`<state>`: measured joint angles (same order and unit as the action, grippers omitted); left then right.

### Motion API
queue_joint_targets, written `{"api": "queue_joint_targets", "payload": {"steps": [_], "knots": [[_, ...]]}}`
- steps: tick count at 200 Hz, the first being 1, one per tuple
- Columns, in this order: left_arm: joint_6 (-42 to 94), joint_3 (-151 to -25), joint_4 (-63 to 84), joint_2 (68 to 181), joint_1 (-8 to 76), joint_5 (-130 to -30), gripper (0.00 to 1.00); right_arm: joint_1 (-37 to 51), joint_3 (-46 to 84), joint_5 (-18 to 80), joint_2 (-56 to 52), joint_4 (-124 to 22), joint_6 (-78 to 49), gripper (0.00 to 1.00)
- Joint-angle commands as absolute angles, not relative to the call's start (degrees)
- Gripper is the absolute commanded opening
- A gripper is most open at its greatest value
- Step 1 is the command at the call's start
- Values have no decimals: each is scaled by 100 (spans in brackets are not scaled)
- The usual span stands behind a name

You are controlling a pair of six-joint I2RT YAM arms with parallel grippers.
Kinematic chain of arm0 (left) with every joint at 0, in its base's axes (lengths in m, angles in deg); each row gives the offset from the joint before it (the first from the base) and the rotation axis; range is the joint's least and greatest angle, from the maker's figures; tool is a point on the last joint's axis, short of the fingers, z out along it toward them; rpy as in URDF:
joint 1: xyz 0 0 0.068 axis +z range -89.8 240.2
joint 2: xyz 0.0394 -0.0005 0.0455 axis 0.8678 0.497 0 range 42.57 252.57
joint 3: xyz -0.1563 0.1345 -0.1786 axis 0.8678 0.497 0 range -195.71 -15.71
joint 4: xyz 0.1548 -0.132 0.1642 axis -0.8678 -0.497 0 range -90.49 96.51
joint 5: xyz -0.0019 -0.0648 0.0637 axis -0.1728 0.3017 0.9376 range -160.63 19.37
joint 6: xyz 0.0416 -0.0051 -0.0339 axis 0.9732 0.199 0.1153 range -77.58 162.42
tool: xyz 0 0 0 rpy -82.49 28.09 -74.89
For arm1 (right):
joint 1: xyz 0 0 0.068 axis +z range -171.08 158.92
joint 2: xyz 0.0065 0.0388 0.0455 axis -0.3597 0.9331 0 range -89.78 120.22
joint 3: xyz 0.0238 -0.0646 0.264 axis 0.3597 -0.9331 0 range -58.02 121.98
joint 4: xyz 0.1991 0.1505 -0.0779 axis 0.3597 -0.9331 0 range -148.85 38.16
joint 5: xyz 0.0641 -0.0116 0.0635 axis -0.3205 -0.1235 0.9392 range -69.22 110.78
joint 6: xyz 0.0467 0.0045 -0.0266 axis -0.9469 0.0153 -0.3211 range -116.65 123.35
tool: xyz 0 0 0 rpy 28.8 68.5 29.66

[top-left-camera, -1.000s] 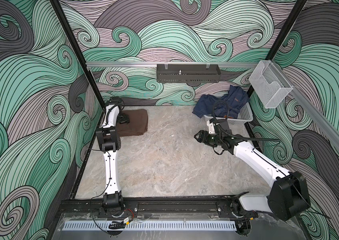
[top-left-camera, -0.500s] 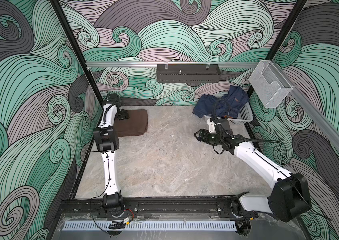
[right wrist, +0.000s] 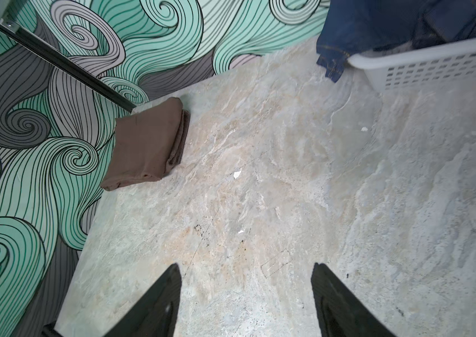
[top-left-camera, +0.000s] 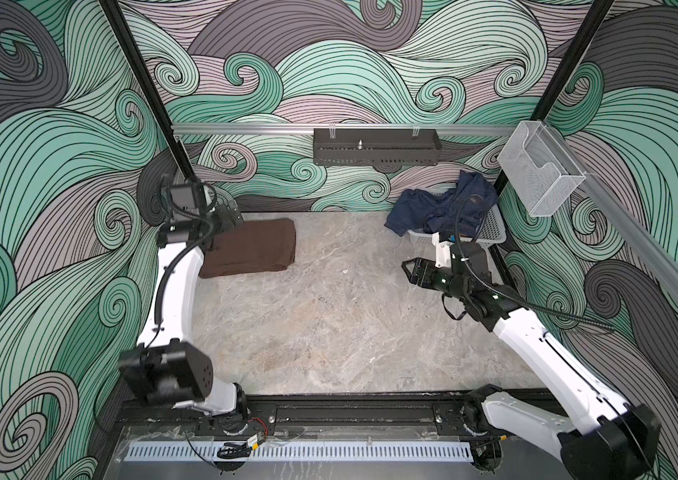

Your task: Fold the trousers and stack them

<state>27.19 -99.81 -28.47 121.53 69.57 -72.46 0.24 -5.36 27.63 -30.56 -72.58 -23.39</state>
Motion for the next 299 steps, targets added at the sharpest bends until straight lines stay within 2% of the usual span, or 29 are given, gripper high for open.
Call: {"api": "queue_joint_targets", "payload": {"steps": [1, 29, 48, 68, 84, 125, 142, 171, 194, 224, 238, 251, 265, 284, 299], "knots": [[2418, -8768, -2378, 11256, 6996, -7273, 99, 64, -1103, 2254, -3628, -6952, -1768, 71], [2479, -7102, -1460, 9866, 6995, -7135, 99, 73, -2482, 1675, -4637, -5342, -925, 73], [2381, -6630, -1310, 9654, 6987, -7023, 99, 66, -3220, 1022, -4899, -4332, -403, 75], [1929, -6345, -1293, 9714, 6986, -6759, 99, 6, -3381, 339, -4589, -3998, 54, 79], [1676, -5859, -721, 9708, 6987, -6570, 99, -175, -3301, -46, -4176, -3964, 203, 81], [1143, -4793, 571, 9893, 6974, -5425, 95, -801, -3600, -456, -3215, -2859, 64, 87], [1159, -4572, 889, 10102, 6976, -5015, 95, -1047, -3698, -419, -2735, -2457, -174, 99], [1302, -4408, 1286, 10531, 6985, -4272, 95, -1296, -3766, -213, -1947, -1619, -171, 99], [1447, -4318, 1874, 10978, 6987, -4198, 95, -1454, -3801, -112, -1341, -928, 50, 99], [1809, -4166, 2735, 11603, 6978, -4439, 95, -1821, -3948, 461, -926, -190, 97, 99], [2036, -4044, 3212, 11733, 6978, -4622, 95, -1950, -4125, 690, -545, 608, 49, 99], [2231, -3826, 3894, 11825, 6986, -4873, 96, -1975, -4034, 886, -446, 345, 76, 99], [2445, -3793, 4274, 12068, 6963, -5130, 96, -1985, -4074, 942, -60, 986, 127, 99], [2781, -3830, 4312, 12128, 6910, -5602, 96, -1993, -3855, 1028, -300, 144, 116, 99], [3005, -3860, 4409, 12215, 6820, -5821, 96, -1985, -3792, 1117, -132, 312, 182, 100]]}}
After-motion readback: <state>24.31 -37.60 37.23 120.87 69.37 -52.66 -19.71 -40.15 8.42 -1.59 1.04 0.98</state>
